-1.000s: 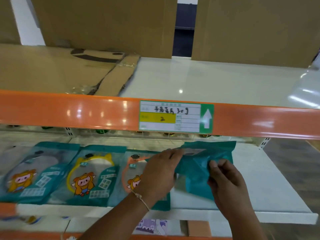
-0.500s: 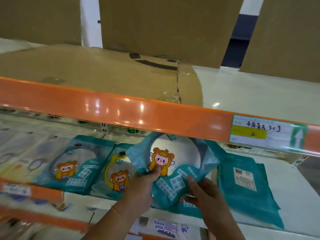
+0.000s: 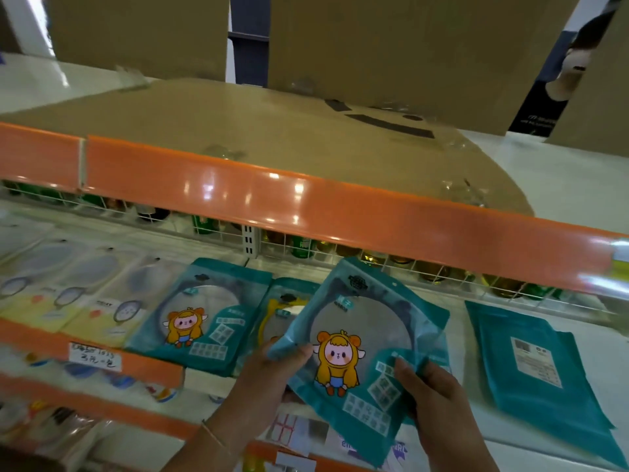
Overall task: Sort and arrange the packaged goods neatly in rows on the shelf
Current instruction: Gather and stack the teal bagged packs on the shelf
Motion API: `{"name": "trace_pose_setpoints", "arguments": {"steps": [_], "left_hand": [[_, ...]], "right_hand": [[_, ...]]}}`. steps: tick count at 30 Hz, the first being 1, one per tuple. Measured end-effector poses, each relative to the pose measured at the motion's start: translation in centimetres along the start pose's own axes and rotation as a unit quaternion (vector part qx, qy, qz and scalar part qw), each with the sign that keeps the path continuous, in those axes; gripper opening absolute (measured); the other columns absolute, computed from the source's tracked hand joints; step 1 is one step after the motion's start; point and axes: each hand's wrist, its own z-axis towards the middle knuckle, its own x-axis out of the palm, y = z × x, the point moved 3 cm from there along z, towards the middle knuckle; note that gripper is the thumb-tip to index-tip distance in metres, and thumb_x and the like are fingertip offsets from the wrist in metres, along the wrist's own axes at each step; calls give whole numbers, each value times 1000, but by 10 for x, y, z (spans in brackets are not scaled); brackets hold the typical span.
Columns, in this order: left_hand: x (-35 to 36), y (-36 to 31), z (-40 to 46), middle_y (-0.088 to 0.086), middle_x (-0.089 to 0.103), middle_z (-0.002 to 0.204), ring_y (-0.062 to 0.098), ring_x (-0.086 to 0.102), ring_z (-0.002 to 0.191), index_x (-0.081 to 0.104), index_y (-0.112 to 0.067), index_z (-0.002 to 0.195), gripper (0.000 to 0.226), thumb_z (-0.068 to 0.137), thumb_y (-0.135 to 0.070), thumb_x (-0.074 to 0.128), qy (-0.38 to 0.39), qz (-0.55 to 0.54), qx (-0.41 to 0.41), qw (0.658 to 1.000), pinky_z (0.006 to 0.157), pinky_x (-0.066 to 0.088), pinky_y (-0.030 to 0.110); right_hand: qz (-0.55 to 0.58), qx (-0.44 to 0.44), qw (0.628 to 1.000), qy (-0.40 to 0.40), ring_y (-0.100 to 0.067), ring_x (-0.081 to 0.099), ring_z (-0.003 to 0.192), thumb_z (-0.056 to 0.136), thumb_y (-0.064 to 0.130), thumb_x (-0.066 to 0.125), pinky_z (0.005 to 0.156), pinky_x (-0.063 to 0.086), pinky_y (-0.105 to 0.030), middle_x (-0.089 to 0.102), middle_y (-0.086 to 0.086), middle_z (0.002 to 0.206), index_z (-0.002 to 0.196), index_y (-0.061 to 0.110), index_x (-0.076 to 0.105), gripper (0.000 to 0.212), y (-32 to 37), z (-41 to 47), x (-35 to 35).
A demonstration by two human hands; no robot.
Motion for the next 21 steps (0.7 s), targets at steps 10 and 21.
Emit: {"name": "trace_pose_setpoints", "arguments": {"steps": [10, 21], "left_hand": [[-36, 15, 4, 22, 71, 84, 36, 66, 79, 70, -6, 83, 9, 86, -14, 68, -127, -36, 31, 991, 78, 53, 53], [-58, -3, 4, 18, 73, 88, 41, 70, 75, 68, -6, 97, 20, 93, -24, 61, -138, -22, 16, 990, 62, 59, 43]], "right_hand": [[-39, -3, 994, 100, -32, 71, 96, 89, 13, 66, 88, 54, -55, 74, -7, 101, 109, 25, 60, 25, -22, -5, 46], [-89, -46, 986, 131, -16, 73, 84, 89, 17, 66, 72, 61, -37, 76, 4, 95, 107, 28, 62, 21, -12, 24, 66]]}}
